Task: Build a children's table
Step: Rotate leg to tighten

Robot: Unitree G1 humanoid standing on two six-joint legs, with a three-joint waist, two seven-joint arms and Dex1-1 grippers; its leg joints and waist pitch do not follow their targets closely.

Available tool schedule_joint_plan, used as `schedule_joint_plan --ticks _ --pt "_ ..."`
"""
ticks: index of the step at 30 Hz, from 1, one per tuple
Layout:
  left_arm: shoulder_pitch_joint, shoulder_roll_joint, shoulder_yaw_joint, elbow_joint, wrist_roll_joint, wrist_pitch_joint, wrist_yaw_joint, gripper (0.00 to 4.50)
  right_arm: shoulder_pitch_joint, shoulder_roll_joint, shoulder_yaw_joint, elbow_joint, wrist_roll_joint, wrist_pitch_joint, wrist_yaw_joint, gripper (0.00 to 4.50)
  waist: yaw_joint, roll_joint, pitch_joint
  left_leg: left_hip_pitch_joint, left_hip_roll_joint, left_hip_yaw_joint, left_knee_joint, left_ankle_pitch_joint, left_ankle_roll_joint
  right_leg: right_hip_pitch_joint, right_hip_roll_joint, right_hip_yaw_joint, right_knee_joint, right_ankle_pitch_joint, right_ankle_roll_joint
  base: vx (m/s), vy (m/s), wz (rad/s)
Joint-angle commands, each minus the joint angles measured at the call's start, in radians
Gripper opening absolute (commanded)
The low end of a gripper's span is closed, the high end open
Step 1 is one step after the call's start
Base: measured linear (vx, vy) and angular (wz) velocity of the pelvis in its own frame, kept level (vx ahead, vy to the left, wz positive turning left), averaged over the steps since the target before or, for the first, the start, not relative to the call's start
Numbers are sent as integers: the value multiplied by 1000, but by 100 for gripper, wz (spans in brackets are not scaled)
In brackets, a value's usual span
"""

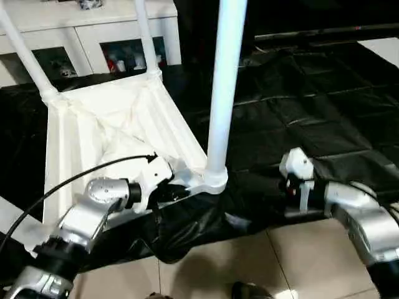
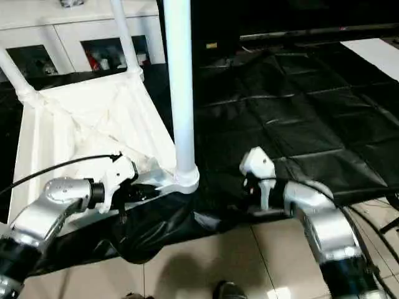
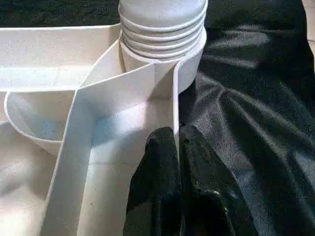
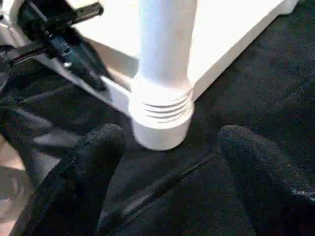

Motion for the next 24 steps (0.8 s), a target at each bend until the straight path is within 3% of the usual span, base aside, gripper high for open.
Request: schedule_joint_plan --ticks 1,4,5,7,8,9,10,11,12,13,14,15,16,17,18,19,20,24 --pt "-3 35 -4 54 50 10 1 5 -18 17 5 33 -3 -6 -5 368 6 -9 -68 11 39 -20 -74 -417 46 41 -50 15 -98 -618 -100 0 0 0" --pt "-7 21 6 53 29 15 -4 0 -32 51 -13 47 24 43 -30 394 1 -5 -67 20 38 -23 -70 -452 41 40 -48 -5 -113 -662 -67 0 0 0" --pt "-8 16 8 51 23 15 -6 0 -33 62 -18 46 33 52 -37 400 -3 2 -63 23 44 -27 -74 -491 37 42 -46 -22 -119 -650 -58 0 0 0" --pt "-9 2 13 49 9 13 -8 0 -30 76 -19 36 48 53 -40 413 -11 24 -57 25 75 -44 -102 -637 12 67 -41 -58 -110 -549 -38 0 0 0" --pt "-7 -7 9 40 -3 6 -21 0 -32 86 -8 38 36 38 -54 438 -10 33 -54 9 103 -58 -138 -749 -11 94 -32 -61 -62 -435 -40 0 0 0" --pt "-7 -10 8 36 -8 3 -28 0 -35 90 -2 42 25 27 -61 438 1 38 -47 -9 122 -59 -174 -812 -22 110 -25 -55 -6 -371 -48 -63 -4 -7" --pt "-10 -17 4 26 -21 4 -45 0 -49 98 11 60 -2 1 -76 443 44 58 -51 -30 143 -34 -224 -894 -58 117 -19 -24 105 -207 -79 -58 -15 -2" --pt "-13 -21 2 20 -30 3 -57 0 -60 105 20 75 -16 -14 -77 447 39 28 -49 -13 133 -21 -219 -876 -46 97 -17 3 109 -209 -69 -5 -67 11" --pt "-16 -23 0 16 -34 2 -65 0 -70 110 29 89 -29 -30 -78 447 44 -29 -62 70 37 0 -81 -660 -55 4 -39 39 -53 -666 -14 93 -101 5" --pt "-20 -25 -3 13 -37 0 -74 0 -82 117 39 104 -44 -47 -78 447 44 -47 -68 80 -16 4 70 -272 -3 -36 -105 52 -141 -1053 33 93 -101 5" --pt "-25 -25 -10 15 -33 -3 -83 0 -94 124 53 121 -54 -62 -73 447 64 -18 -81 24 2 -19 37 -155 24 33 -136 92 -114 -1009 8 148 -63 -16" --pt "-33 -26 -16 24 -26 -9 -89 0 -107 130 64 141 -64 -77 -71 447 85 -13 -83 -23 35 -30 -33 -94 33 63 -104 83 -69 -790 -28 83 -12 -14" --pt "-35 -28 -19 29 -21 -13 -88 0 -112 134 67 152 -70 -85 -77 447 86 -9 -92 -6 37 -21 -45 -99 29 42 -66 68 -56 -668 -52 96 -45 -5" --pt "-39 -33 -26 40 -11 -21 -85 0 -124 142 72 175 -82 -101 -91 447 81 -5 -102 8 45 -12 -48 -84 31 33 -40 59 -27 -410 -132 41 -62 22" --pt "-39 -33 -26 40 -11 -21 -85 0 -124 142 72 175 -82 -101 -91 447 77 -2 -104 8 46 -7 -48 -86 38 33 -37 58 -23 -322 -170 50 -80 33" --pt "-46 -40 -30 49 9 -14 -56 0 -140 159 67 199 -92 -125 -124 447 72 -23 -104 11 49 4 -51 -160 46 35 -31 58 -30 -308 -216 37 -48 24" --pt "-47 -49 -24 52 13 -6 -32 0 -142 168 60 202 -88 -124 -137 447 75 -25 -103 10 46 9 -49 -192 40 35 -35 60 -28 -337 -228 26 -36 21" --pt "-40 -81 15 64 14 -15 46 0 -118 191 46 182 -85 -119 -178 447 82 -18 -107 -3 52 13 -51 -150 42 43 -37 56 -31 -347 -195 11 -12 9"
